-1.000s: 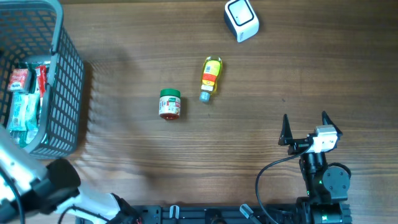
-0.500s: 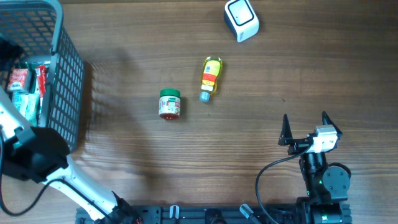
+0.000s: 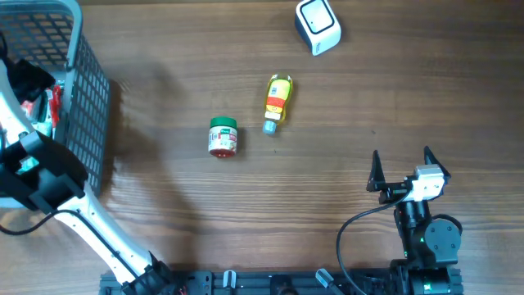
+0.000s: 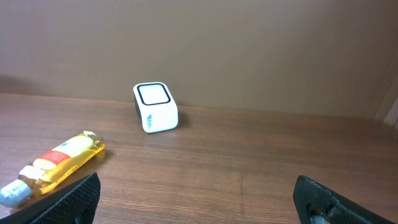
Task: Scan the item barcode
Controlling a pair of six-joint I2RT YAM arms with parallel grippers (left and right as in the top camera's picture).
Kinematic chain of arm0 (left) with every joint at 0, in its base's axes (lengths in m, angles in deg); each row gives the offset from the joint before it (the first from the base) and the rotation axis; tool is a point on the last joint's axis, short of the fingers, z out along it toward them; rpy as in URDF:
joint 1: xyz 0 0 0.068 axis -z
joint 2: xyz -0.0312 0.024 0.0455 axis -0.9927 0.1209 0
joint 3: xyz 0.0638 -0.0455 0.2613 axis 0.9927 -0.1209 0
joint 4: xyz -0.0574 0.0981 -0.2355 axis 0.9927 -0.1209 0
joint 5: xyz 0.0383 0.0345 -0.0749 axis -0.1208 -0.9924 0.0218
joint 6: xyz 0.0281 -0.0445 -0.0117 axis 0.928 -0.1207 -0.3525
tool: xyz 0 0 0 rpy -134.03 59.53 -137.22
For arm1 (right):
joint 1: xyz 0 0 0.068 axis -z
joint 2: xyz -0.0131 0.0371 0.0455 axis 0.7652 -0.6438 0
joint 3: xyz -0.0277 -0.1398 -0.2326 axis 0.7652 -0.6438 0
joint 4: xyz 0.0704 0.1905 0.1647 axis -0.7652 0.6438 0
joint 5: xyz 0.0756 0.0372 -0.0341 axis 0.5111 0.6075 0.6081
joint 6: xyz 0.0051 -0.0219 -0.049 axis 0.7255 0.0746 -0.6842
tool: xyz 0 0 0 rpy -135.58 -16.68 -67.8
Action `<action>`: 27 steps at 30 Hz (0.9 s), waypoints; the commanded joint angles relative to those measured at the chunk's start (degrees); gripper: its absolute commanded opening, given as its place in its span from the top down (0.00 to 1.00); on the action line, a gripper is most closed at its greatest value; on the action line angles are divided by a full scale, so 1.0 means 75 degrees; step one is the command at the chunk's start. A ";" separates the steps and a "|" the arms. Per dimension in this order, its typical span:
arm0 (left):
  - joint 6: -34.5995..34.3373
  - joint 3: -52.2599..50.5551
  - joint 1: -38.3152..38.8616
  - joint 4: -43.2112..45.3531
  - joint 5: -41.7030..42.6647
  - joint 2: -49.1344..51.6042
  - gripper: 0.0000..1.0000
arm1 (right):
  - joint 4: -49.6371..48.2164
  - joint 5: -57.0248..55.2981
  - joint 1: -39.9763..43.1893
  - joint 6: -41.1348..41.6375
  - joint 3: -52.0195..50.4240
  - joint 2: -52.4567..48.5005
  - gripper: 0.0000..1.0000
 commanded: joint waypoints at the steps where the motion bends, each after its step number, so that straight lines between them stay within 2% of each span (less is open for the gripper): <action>1: 0.0242 0.0003 -0.0023 0.0189 0.0070 0.0530 0.27 | -0.0047 -0.0149 0.0026 -0.0134 -0.0006 0.0029 0.00; 9: 0.0239 -0.0003 0.0003 0.0329 0.0067 0.1029 0.31 | -0.0047 -0.0149 0.0023 -0.0134 -0.0006 0.0029 0.00; 14: 0.0242 -0.0006 0.0009 0.0326 0.0070 0.1166 0.37 | -0.0047 -0.0149 0.0023 -0.0134 -0.0006 0.0029 0.00; 18: 0.0271 -0.0003 0.0111 0.0117 0.0064 0.1122 0.47 | -0.0047 -0.0149 0.0023 -0.0134 -0.0006 0.0029 0.00; 27: 0.0300 -0.0003 0.0833 0.0201 -0.0970 0.0300 0.48 | -0.0047 -0.0149 0.0023 -0.0134 -0.0006 0.0029 0.00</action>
